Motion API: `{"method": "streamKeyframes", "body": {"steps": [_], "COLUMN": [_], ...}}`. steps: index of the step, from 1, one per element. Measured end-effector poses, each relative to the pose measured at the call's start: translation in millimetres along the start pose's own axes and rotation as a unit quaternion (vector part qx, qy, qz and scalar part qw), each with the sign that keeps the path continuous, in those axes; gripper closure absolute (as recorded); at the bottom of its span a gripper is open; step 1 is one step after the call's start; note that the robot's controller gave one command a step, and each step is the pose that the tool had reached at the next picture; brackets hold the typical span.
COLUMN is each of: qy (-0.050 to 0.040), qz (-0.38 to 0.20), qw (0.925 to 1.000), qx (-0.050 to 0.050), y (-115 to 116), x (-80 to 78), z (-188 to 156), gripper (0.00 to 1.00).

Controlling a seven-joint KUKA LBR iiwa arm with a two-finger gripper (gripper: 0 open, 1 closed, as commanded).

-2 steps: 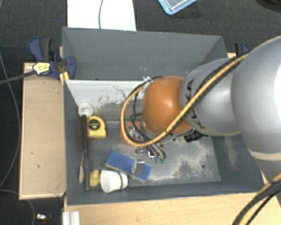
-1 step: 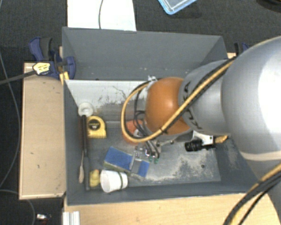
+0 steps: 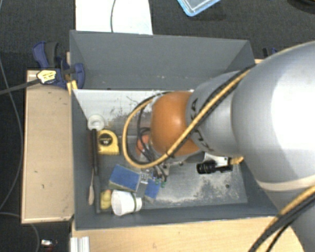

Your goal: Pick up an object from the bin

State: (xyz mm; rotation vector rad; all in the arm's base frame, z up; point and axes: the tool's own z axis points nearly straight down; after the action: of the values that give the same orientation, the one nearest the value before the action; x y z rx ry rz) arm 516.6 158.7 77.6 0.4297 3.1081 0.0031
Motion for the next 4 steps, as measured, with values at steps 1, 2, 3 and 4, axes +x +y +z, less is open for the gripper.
{"method": "streamKeyframes", "body": {"steps": [1, 2, 3, 4], "qy": [-0.0011, 0.0011, -0.0027, -0.0074], "qz": [-0.135, -0.089, -0.099, -0.118], "qw": [0.9908, 0.996, 0.9951, 0.9929], "qx": [-0.002, -0.001, -0.002, -0.004], "y": [-19, -46, -43, 29], "x": [-17.6, -9.5, 0.4, 1.8], "z": [-5, -80, -34, -41], "gripper": [0.0, 0.0, 0.0, 0.0]}}
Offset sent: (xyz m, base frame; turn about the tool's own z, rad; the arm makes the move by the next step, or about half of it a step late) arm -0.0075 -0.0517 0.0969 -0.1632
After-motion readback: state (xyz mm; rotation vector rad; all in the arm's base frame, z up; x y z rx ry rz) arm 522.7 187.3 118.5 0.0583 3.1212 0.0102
